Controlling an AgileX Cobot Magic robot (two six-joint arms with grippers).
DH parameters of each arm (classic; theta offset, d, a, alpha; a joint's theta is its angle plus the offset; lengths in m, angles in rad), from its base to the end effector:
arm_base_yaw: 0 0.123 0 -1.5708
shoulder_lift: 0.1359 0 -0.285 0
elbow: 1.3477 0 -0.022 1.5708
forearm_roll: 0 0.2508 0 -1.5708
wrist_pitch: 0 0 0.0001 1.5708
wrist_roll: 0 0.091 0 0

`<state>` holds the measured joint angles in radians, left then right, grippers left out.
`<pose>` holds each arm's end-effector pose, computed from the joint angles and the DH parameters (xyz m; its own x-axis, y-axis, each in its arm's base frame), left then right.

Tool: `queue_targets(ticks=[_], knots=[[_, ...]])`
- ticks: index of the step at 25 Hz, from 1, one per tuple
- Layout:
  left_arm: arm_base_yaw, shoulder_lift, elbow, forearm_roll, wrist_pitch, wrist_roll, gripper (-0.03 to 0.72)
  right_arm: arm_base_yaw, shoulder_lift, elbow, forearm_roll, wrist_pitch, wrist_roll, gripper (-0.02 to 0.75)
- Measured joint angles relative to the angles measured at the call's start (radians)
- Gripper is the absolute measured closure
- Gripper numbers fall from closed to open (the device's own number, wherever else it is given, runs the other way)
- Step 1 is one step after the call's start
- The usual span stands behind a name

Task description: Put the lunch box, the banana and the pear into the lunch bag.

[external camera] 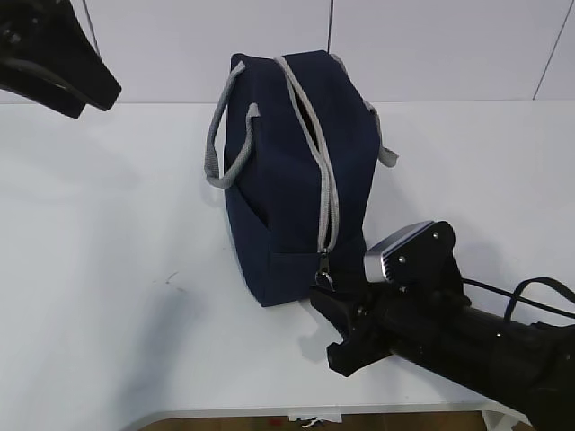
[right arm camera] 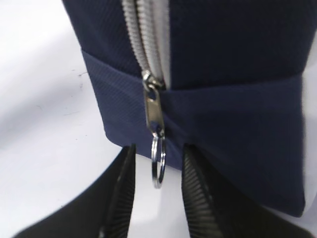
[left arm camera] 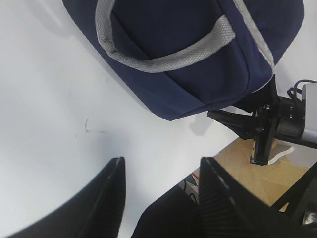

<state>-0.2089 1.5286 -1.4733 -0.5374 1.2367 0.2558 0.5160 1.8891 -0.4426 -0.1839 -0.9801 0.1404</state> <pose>0.2929 -0.1071 0.3638 -0.8697 0.2405 -0.4310 0.4281 0.8022 -0.4161 0.2389 0.1514 0.1045 -0.3508 -0.1568 -0.9232 -0.5974 0.7967 0.0917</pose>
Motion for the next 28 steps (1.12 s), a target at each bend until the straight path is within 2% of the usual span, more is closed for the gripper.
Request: queue_targets(ticks=[3,9,17,28], knots=[[0.0,0.0,0.0,-0.001,0.0,0.0,0.322,0.0,0.0,0.0,0.0,0.0,0.0,0.489],[0.0,0.0,0.0,-0.002,0.0,0.0,0.322,0.0,0.0,0.0,0.0,0.0,0.0,0.566],[0.0,0.0,0.0,-0.002,0.0,0.0,0.337,0.0,0.0,0.0,0.007,0.002,0.0,0.737],[0.0,0.0,0.0,-0.004,0.0,0.0,0.348,0.0,-0.055,0.0,0.009,0.034,0.018,0.737]])
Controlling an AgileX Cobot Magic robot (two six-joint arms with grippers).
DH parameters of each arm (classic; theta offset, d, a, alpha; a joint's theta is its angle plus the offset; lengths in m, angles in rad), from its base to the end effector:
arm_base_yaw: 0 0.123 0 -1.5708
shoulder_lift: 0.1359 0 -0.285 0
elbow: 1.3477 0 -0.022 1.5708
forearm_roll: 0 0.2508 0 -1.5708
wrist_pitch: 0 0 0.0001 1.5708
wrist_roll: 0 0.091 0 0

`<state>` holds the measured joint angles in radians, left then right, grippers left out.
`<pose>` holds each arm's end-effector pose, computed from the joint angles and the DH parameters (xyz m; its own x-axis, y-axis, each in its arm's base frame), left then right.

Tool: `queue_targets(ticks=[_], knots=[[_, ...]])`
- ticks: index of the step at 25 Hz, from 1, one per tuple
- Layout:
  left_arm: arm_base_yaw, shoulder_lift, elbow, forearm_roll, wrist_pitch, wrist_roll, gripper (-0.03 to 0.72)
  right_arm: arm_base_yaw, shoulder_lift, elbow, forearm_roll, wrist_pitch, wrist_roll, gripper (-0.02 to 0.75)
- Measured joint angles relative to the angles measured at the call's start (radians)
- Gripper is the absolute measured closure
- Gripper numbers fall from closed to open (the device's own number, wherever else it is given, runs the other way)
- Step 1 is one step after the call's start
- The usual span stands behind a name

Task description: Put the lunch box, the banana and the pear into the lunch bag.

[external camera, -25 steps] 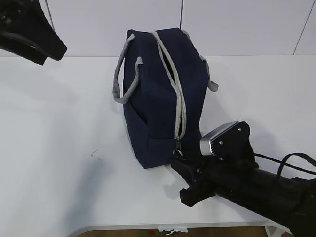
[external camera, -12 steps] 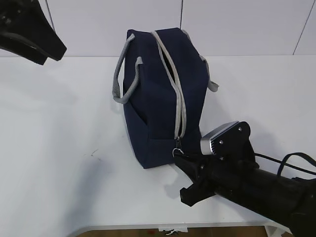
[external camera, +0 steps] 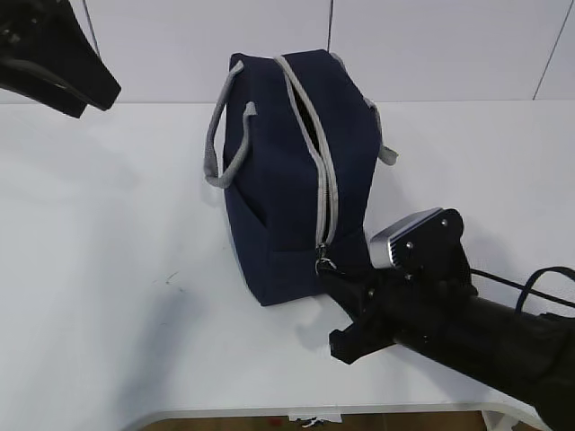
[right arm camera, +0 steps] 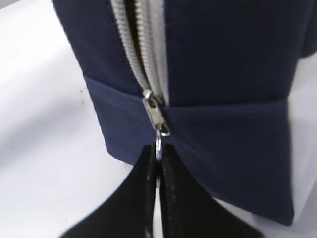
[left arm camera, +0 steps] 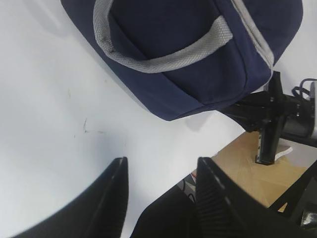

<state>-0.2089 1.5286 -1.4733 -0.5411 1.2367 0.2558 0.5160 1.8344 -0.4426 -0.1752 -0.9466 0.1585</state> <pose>0.2928 -0.1074 0.3640 -0.8700 0.2391 -0.4312 0.4279 0.8007 -0.4194 0.2391 0.1504 0.1171 -0.3437 -0.1319 -0.9298 -0.5852 0.8044 0.1022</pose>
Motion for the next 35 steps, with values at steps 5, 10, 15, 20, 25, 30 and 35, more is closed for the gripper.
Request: queue_targets(ticks=[5,10,15,20,25,30,35], knots=[[0.0,0.0,0.0,-0.002,0.0,0.0,0.358,0.0,-0.09,0.002,0.0,0.122,0.005,0.737],[0.0,0.0,0.0,-0.002,0.0,0.0,0.359,0.0,-0.187,0.004,0.0,0.195,0.009,0.737],[0.0,0.0,0.0,-0.004,0.0,0.0,0.361,0.0,-0.243,0.004,0.0,0.218,0.013,0.737],[0.0,0.0,0.0,-0.006,0.0,0.0,0.361,0.0,-0.265,0.004,-0.04,0.226,0.065,0.737],[0.0,0.0,0.0,-0.013,0.0,0.0,0.362,0.0,-0.298,0.006,-0.065,0.233,0.089,0.737],[0.0,0.0,0.0,-0.016,0.0,0.0,0.362,0.0,-0.333,0.01,-0.069,0.253,0.092,0.737],[-0.004,0.0,0.0,-0.035,0.0,0.0,0.362,0.0,-0.365,0.01,-0.071,0.27,0.105,0.737]])
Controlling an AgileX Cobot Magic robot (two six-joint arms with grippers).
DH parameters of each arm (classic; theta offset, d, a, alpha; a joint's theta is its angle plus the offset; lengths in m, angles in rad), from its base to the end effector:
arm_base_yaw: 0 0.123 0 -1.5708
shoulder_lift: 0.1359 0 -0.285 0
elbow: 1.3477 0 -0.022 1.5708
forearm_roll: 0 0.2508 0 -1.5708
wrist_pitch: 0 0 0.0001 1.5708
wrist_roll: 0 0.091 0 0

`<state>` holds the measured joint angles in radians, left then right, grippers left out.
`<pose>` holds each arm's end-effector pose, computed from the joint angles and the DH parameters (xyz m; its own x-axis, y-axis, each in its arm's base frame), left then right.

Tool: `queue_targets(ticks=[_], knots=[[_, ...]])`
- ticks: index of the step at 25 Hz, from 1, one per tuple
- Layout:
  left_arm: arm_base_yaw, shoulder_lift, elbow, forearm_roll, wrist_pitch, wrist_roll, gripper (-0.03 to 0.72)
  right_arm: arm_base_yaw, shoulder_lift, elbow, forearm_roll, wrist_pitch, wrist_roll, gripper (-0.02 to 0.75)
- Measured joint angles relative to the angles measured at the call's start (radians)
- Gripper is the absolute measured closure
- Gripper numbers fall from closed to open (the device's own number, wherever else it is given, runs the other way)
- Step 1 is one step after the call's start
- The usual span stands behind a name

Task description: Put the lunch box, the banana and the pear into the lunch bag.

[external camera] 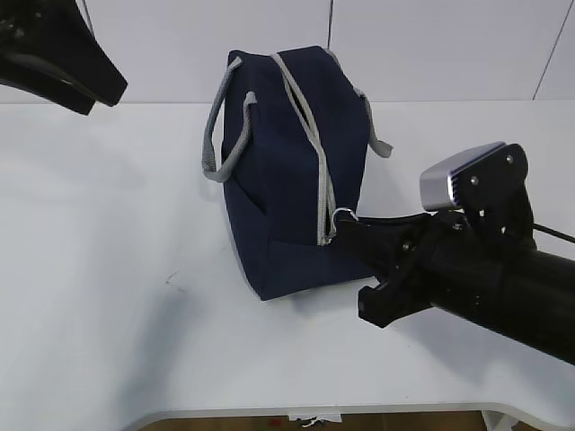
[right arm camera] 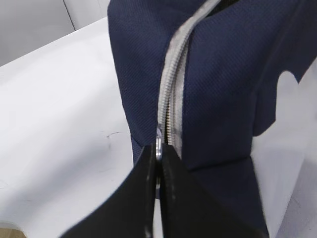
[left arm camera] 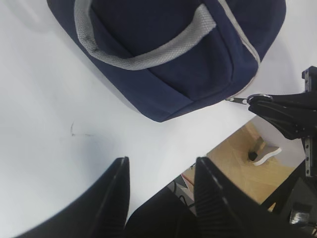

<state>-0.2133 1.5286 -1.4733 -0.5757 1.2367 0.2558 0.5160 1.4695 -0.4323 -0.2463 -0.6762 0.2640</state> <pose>0.2918 -0.1111 0.3656 -0.8718 0.2293 -0.4328 0.4291 0.7836 -0.4493 0.2192 0.1403 0.1909 -0.2903 -0.0848 -0.9532 -0.5959 0.7954 0.1107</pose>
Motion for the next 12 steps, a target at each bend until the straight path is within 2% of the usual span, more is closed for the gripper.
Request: queue_targets(ticks=[12], knots=[[-0.099,0.0,0.0,0.063,0.0,0.0,0.362,0.0,-0.009,-0.033,-0.002,0.014,0.015,0.737]])
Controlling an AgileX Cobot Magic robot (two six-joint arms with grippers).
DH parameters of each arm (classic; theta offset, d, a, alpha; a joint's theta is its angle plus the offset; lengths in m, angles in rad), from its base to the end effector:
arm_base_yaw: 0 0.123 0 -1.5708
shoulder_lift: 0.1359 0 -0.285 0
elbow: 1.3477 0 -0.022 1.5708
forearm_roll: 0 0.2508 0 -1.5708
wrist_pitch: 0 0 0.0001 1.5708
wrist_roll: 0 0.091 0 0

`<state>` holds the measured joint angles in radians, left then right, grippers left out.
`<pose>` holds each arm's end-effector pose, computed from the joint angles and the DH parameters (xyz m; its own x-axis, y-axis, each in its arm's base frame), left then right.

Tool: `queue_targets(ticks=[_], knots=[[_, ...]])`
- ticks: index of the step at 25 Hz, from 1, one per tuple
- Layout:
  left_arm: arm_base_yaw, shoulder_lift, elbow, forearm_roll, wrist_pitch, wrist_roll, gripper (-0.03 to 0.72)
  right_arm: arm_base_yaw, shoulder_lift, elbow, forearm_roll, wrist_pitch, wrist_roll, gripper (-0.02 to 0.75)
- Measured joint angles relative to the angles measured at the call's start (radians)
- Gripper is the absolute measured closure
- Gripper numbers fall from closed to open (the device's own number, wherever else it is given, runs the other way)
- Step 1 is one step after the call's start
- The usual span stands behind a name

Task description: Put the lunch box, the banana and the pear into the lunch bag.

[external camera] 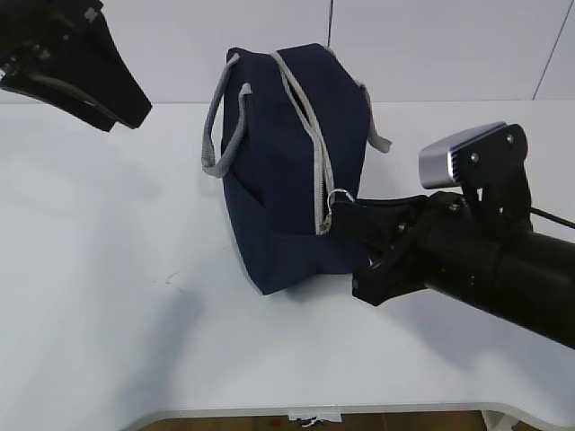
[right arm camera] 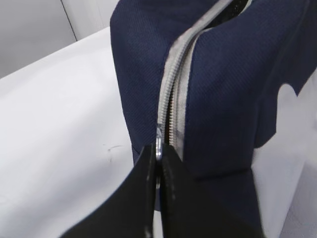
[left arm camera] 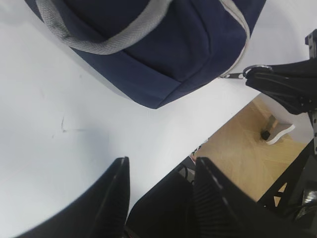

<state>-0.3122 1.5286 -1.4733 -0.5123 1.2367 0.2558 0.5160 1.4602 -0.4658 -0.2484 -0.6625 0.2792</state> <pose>0.2809 -0.1350 0.3628 -0.8372 0.3385 -0.4295 0.5111 0.7639 -0.3941 0.2245 0.1432 0.2007 -0.2729 -0.0619 -0.9600 -0.5945 0.7954 0.1177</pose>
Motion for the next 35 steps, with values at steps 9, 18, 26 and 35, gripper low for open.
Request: queue_targets(ticks=[9,18,26,35], knots=[[-0.012,0.0,0.0,0.024,0.0,0.0,0.362,0.0,0.0,-0.041,-0.025,0.009,0.024,0.737],[-0.012,0.0,0.0,0.05,0.0,0.0,0.362,0.0,0.0,-0.168,-0.037,0.143,0.033,0.737],[-0.012,0.0,0.0,0.052,0.0,0.0,0.362,0.0,0.0,-0.284,-0.038,0.269,0.037,0.737],[-0.012,0.0,0.0,0.054,0.0,0.0,0.362,0.0,0.0,-0.362,-0.033,0.355,0.057,0.737]])
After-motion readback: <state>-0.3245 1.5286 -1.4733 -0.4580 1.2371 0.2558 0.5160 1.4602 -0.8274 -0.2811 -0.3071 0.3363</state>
